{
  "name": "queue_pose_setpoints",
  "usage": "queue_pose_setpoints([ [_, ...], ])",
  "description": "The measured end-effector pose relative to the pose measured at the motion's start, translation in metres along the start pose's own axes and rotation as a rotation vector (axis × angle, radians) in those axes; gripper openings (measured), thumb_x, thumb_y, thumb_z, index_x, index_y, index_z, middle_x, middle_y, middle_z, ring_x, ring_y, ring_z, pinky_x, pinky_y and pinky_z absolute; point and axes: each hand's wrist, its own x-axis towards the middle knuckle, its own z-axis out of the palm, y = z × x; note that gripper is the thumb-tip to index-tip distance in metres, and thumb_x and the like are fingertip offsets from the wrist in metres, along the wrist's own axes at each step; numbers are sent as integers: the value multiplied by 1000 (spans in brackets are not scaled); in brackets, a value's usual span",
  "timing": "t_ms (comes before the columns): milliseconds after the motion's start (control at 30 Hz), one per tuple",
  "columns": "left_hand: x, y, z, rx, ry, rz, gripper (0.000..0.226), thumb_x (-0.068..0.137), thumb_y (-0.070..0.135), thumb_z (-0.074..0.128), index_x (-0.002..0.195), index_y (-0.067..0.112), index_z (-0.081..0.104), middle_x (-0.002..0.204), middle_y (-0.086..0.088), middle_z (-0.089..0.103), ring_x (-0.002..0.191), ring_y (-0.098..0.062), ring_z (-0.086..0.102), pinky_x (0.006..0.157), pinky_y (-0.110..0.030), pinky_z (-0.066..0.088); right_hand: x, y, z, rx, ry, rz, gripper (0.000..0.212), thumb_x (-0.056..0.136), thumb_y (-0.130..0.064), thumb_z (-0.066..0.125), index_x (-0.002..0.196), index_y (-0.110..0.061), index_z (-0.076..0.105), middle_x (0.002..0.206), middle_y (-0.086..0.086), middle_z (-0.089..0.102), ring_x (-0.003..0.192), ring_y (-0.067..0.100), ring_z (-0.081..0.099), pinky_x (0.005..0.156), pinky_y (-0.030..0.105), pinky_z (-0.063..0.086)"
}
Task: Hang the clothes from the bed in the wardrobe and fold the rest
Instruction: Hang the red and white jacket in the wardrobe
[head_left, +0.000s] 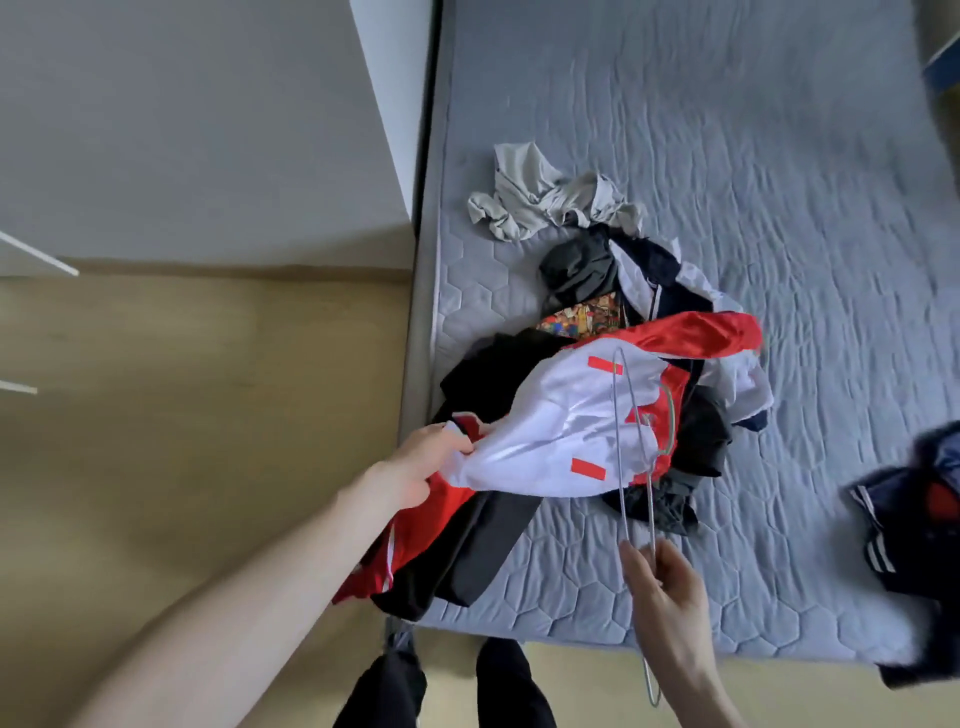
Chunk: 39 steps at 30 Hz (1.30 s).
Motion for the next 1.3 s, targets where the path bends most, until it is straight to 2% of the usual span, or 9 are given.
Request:
queue_pose_setpoints([
  [133, -85, -3, -20, 276, 14, 354, 25, 57, 30, 76, 82, 31, 76, 84, 11, 71, 76, -13, 65, 73, -31, 50, -38, -26, -3, -19, 34, -2, 46, 99, -24, 66, 71, -15, 30, 60, -3, 31, 55, 13, 28, 49, 26, 29],
  [267, -158, -4, -39, 540, -27, 686, 8, 74, 27, 62, 77, 33, 65, 63, 10, 52, 62, -17, 49, 65, -44, 49, -75, -38, -1, -46, 84, 45, 40, 95, -26, 65, 71, -20, 34, 61, 0, 36, 60, 18, 34, 60, 35, 35],
  [567, -330, 37, -89, 438, -246, 968, 9, 73, -1, 55, 72, 8, 51, 57, 13, 32, 54, -8, 24, 54, -18, 25, -162, -61, 30, 7, 58, 8, 36, 90, -30, 73, 76, -18, 43, 57, -9, 45, 45, 7, 34, 53, 29, 35],
  [767, -421, 78, -134, 519, -346, 1051, 14, 70, -3, 58, 69, 6, 46, 62, -13, 20, 62, -31, 17, 57, -32, 18, -193, -163, 49, 111, -12, -343, 35, 85, -42, 83, 97, -23, 56, 101, -32, 69, 46, 1, 46, 49, 13, 40],
  [867, -454, 88, -150, 560, -399, 1124, 20, 66, -5, 57, 66, 12, 47, 59, -11, 26, 58, -22, 23, 57, -25, 21, -197, -219, 64, 131, -148, -498, 49, 82, -36, 87, 101, -13, 47, 123, -27, 65, 47, 12, 34, 49, 19, 37],
  [967, -482, 95, -165, 582, -450, 1183, 28, 64, -9, 54, 65, 18, 48, 58, 13, 33, 55, -8, 27, 55, -15, 27, -210, -266, 86, 129, -338, -566, 66, 68, -41, 92, 106, -8, 49, 119, -13, 69, 57, 9, 48, 63, 29, 51],
  [1067, -503, 100, -181, 574, -426, 1237, 27, 62, -10, 53, 65, 17, 47, 59, 7, 30, 56, -8, 27, 54, -16, 27, -215, -288, 110, 139, -576, -497, 80, 72, -23, 94, 123, 13, 45, 114, 9, 68, 92, 24, 64, 88, 46, 58],
  [1167, -516, 103, -206, 577, -357, 1284, 28, 64, -9, 54, 65, 18, 47, 60, 9, 33, 56, -8, 29, 55, -17, 27, -226, -296, 126, 61, -708, -503, 59, 73, -43, 85, 98, -2, 52, 75, 0, 48, 66, 13, 45, 60, 27, 42],
  [1300, -517, 101, -241, 682, -123, 1309, 22, 69, -5, 59, 67, 15, 49, 61, 5, 34, 59, -12, 30, 56, -23, 27, -230, -306, 124, -133, -508, -692, 40, 82, -33, 82, 62, -30, 47, 59, -10, 45, 59, 11, 44, 56, 26, 36],
])
